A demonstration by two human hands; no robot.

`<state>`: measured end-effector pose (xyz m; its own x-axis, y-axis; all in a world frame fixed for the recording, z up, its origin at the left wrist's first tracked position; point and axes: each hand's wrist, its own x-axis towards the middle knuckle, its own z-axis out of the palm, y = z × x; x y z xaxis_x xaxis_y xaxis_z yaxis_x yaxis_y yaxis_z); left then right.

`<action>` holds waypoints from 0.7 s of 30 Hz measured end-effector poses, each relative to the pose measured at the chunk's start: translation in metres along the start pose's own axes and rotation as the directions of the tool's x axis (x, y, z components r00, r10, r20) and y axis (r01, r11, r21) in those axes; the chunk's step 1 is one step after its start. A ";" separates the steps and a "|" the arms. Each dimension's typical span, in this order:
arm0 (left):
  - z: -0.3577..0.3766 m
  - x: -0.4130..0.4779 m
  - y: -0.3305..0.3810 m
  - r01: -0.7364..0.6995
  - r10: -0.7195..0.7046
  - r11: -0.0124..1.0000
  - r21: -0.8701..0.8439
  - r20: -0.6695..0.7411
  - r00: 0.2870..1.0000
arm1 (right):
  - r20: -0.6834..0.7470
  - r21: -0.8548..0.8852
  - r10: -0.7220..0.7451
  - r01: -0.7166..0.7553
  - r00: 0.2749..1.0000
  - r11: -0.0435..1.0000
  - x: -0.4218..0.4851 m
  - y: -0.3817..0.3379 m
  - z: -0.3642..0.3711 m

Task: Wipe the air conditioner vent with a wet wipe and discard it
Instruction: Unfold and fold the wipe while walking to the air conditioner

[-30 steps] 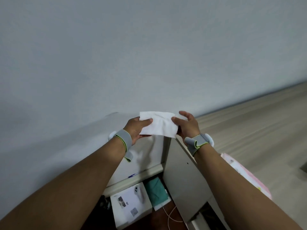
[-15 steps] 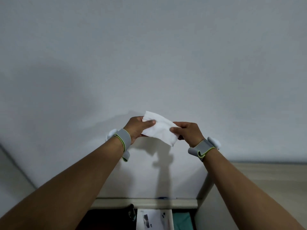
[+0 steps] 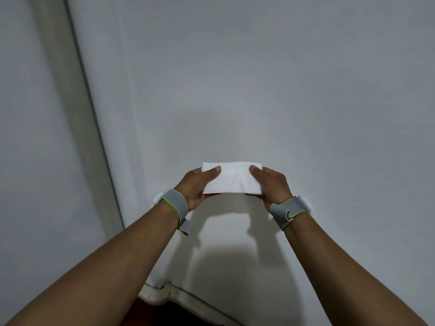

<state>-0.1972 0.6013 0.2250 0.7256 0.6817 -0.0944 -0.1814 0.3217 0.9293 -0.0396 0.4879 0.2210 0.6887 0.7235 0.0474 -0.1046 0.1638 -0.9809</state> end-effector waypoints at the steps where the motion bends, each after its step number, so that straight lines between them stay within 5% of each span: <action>1: -0.002 -0.004 0.005 -0.015 0.014 1.000 -0.022 -0.026 1.000 | 0.018 0.028 0.006 -0.006 1.000 1.000 0.003 -0.003 0.009; 6: -0.025 -0.025 0.035 -0.121 0.111 0.991 -0.059 -0.150 0.982 | 0.327 0.097 0.047 -0.083 0.944 0.992 0.005 -0.016 0.060; 11: -0.050 -0.058 0.063 -0.192 0.171 0.980 -0.057 -0.260 0.950 | 0.384 0.142 0.039 -0.101 0.922 0.985 0.001 -0.032 0.107; 21: -0.123 -0.131 0.099 -0.309 0.285 0.950 0.043 -0.526 0.801 | 0.670 0.160 0.045 -0.203 0.741 0.966 -0.033 -0.037 0.215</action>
<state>-0.3920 0.6242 0.2857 0.1806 0.9836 0.0011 -0.3678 0.0665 0.9275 -0.2130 0.6022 0.2963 0.0254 0.9928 0.1175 -0.3559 0.1188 -0.9269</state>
